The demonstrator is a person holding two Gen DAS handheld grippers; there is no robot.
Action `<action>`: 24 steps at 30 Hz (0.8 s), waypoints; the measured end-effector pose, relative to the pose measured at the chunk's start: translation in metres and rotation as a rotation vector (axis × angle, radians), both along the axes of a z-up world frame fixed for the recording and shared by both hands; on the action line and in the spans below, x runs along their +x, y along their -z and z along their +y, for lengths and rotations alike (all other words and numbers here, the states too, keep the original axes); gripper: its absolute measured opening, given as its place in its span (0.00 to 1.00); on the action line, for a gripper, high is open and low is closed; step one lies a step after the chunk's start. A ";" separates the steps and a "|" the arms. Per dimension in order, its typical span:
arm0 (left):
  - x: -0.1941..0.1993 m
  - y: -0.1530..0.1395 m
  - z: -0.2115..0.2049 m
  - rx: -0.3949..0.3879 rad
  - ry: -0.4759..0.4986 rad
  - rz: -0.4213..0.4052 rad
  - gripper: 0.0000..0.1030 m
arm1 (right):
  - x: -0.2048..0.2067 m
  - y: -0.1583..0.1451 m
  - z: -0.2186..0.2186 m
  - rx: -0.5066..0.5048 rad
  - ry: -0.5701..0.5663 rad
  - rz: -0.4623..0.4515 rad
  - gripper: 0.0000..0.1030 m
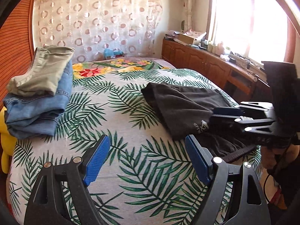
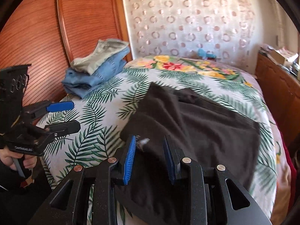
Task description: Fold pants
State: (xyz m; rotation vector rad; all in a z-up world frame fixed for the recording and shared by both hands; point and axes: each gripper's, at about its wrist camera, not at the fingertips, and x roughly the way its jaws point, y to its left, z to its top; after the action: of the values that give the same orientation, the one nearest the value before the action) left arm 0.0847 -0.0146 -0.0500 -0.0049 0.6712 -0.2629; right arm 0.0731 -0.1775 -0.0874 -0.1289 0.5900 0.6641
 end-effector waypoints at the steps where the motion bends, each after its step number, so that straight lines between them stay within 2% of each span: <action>1: 0.001 0.000 0.002 -0.001 -0.003 -0.001 0.80 | 0.004 0.000 0.005 -0.015 -0.008 0.004 0.30; 7: -0.004 -0.003 0.011 -0.011 -0.020 -0.011 0.80 | 0.030 -0.003 0.029 -0.108 -0.071 0.023 0.30; 15: -0.005 -0.003 0.019 -0.021 -0.036 -0.013 0.80 | 0.053 0.015 0.053 -0.207 -0.099 0.065 0.30; 21: -0.004 -0.001 0.019 -0.021 -0.032 -0.006 0.80 | 0.060 0.018 0.069 -0.239 -0.103 0.057 0.29; 22: -0.004 -0.001 0.019 -0.023 -0.030 -0.006 0.80 | 0.061 0.020 0.072 -0.248 -0.105 0.048 0.24; 23: -0.004 -0.001 0.018 -0.022 -0.029 -0.005 0.80 | 0.061 0.021 0.074 -0.259 -0.104 0.040 0.11; 24: -0.003 -0.001 0.017 -0.021 -0.028 -0.004 0.80 | 0.062 0.020 0.073 -0.255 -0.105 0.044 0.06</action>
State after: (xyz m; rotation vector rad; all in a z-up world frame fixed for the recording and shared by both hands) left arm 0.0812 0.0028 -0.0492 -0.0338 0.6641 -0.2434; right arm 0.1351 -0.1042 -0.1076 -0.3860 0.7132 0.6922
